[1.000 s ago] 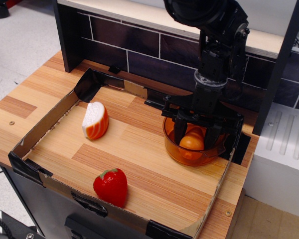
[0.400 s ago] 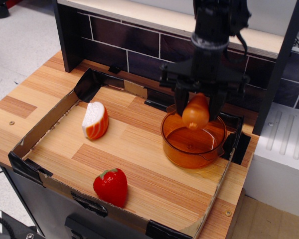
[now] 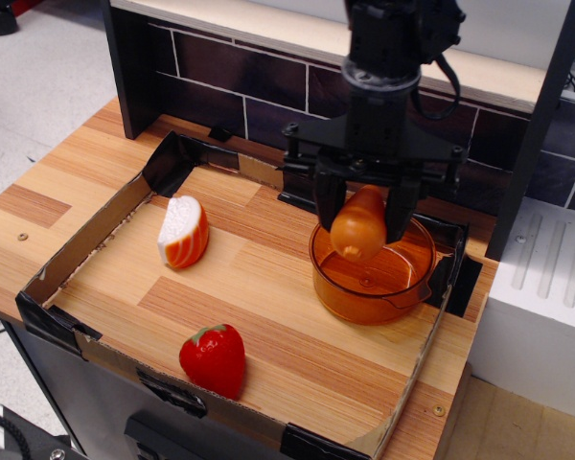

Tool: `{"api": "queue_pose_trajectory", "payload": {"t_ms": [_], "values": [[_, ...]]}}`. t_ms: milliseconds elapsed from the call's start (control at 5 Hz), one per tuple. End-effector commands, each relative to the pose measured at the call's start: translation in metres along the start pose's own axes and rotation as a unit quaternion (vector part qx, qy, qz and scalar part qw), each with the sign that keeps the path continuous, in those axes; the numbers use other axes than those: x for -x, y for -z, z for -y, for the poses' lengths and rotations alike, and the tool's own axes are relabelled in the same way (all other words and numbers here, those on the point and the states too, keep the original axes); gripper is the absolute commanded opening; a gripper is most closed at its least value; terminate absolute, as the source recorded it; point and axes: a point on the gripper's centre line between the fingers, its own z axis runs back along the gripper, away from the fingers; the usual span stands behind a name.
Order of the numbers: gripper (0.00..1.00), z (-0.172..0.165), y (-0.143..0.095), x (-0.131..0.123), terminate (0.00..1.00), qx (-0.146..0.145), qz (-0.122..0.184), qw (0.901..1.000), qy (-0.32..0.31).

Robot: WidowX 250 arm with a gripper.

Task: Take carrot out of pot

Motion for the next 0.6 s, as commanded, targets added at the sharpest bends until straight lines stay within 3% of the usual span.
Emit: {"api": "queue_pose_trajectory", "payload": {"t_ms": [0,400], "values": [[0.00,-0.020,-0.024,0.017,0.00,0.021,0.006,0.9997,0.006],[0.00,-0.043,-0.011,0.011,0.00,-0.005,0.012,0.9999,-0.006]]}}
